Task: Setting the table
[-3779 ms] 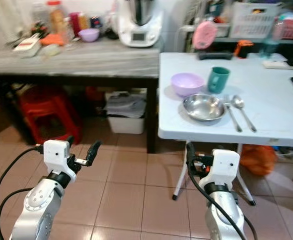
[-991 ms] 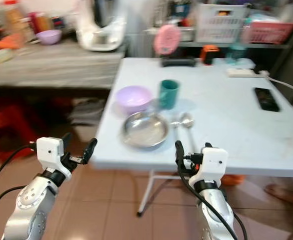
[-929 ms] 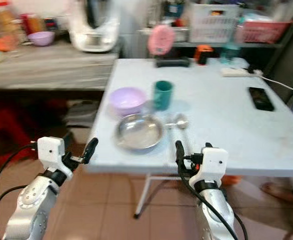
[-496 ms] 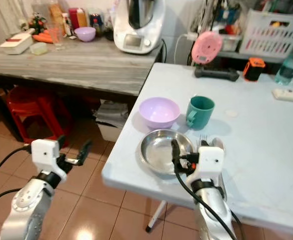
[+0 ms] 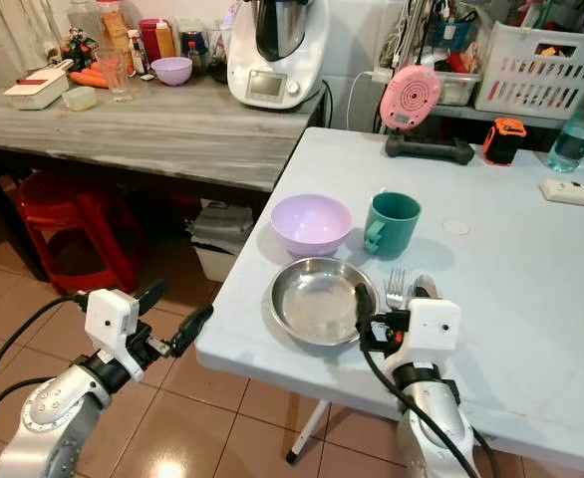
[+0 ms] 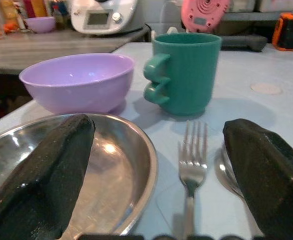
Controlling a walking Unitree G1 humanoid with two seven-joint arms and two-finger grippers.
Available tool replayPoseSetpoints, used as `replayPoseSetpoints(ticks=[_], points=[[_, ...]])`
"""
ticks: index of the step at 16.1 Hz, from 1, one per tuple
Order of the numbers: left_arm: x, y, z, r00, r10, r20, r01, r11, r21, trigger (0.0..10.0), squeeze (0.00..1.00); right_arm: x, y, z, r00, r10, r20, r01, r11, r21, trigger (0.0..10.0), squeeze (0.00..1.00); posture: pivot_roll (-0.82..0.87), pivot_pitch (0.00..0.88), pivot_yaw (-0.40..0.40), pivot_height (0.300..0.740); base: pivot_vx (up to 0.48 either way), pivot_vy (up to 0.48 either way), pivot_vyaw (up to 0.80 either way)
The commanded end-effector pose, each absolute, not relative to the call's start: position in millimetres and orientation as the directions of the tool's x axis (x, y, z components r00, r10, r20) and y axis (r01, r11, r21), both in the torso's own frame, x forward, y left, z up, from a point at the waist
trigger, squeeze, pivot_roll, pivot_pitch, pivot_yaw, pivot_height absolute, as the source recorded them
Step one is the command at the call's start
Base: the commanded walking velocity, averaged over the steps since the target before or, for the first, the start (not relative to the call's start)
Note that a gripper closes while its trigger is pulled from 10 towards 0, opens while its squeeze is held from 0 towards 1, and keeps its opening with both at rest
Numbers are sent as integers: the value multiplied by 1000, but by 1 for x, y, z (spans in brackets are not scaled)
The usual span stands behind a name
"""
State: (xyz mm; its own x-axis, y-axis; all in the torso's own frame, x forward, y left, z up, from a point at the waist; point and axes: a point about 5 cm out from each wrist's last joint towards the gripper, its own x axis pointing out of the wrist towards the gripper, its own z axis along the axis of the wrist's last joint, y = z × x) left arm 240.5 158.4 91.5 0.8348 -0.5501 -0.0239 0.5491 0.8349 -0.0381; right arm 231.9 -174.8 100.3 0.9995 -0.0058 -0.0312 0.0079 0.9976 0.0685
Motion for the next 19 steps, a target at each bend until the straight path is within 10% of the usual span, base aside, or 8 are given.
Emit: replayPoseSetpoints(ticks=[1, 19], points=[[237, 155, 94, 797, -603, -22, 603, 798, -24, 10000, 0, 232, -177, 103, 999, -12, -35, 14, 997, 79, 10000, 0, -5, 0, -1, 740, 0, 0, 0], [229, 157, 73, 722, -689, -68, 691, 723, 12, 10000, 0, 243, -157, 86, 950, 169, -264, -60, 924, 377, 10000, 0, -13, 0, 3, 740, 0, 0, 0]])
